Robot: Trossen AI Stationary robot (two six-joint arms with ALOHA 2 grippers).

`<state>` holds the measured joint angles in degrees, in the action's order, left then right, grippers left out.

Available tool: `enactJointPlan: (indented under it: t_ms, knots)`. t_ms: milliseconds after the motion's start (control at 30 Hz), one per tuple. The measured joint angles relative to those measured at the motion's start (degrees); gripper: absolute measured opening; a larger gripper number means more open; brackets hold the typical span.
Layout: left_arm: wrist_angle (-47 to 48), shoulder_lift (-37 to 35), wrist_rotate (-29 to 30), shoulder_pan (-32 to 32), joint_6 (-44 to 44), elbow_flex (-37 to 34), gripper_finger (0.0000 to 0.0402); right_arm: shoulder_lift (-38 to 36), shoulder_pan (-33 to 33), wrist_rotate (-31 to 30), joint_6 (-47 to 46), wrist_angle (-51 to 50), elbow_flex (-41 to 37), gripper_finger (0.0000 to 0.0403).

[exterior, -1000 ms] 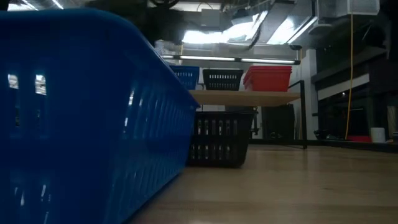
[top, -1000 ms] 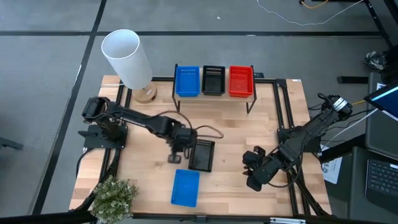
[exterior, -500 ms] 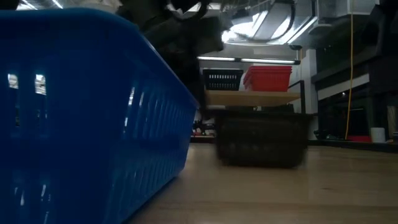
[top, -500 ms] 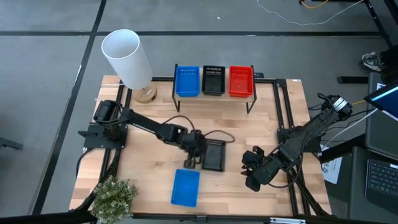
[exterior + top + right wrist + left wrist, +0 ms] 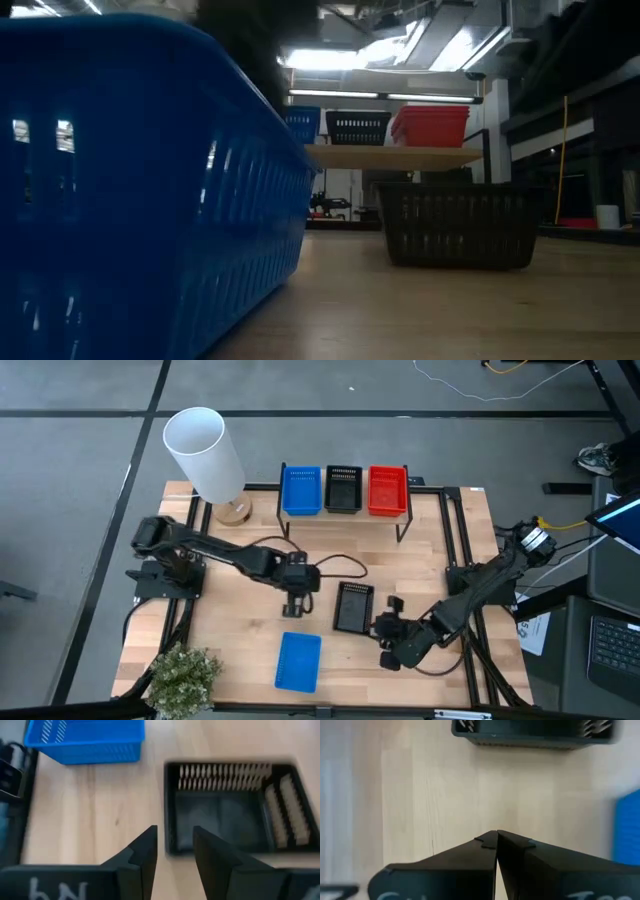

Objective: Stack baskets on shelf by color
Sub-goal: Stack the black bin on top of the other black bins on the shelf

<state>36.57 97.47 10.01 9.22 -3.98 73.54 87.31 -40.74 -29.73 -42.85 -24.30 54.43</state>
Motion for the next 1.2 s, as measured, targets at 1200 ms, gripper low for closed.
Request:
enactJointPlan:
  t_ms: [1200]
  knots:
    - [29.3, -31.4, 19.5, 9.6, -19.3, -8.7, 0.0000, 14.6, 7.2, 10.1, 4.9, 4.2, 6.1, 0.0002]
